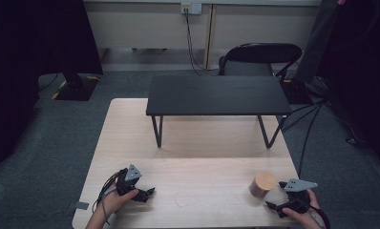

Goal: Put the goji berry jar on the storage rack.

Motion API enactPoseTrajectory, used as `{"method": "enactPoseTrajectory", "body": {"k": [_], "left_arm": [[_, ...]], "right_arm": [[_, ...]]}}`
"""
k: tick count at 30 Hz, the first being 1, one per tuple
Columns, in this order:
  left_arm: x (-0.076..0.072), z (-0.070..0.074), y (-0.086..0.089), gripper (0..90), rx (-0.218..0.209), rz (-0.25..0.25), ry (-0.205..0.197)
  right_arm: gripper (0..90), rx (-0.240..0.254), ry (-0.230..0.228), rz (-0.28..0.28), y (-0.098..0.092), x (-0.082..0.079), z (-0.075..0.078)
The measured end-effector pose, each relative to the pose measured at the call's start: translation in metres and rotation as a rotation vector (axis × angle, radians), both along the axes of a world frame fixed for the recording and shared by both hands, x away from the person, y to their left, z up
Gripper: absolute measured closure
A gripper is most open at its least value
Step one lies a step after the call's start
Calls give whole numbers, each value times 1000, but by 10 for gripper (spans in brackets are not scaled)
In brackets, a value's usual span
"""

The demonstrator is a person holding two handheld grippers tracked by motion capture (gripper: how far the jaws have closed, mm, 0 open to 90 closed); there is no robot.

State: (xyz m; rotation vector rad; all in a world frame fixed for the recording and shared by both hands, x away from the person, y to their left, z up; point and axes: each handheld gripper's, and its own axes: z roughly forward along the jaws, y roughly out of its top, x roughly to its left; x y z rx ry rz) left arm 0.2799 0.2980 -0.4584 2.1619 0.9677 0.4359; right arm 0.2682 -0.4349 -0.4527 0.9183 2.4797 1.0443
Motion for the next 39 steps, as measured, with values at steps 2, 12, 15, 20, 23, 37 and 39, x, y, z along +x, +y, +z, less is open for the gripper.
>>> {"method": "enactPoseTrajectory", "body": {"k": [2,12,15,20,23,37,39], "left_arm": [[0,0,0,0,-3,3,0],[0,-1,0,0,-6,4,-1],[0,0,0,0,-3,2,0],[0,0,0,0,-3,3,0],[0,0,0,0,-4,3,-1],[0,0,0,0,-4,3,0],[0,0,0,0,-1,1,0]], "right_arm": [[0,0,0,0,0,0,0],[0,-1,-1,4,0,0,0],[0,-1,0,6,0,0,0],[0,-1,0,7,0,0,0],[0,0,0,7,0,0,0],[0,-1,0,15,0,0,0],[0,-1,0,16,-1,0,0]]}}
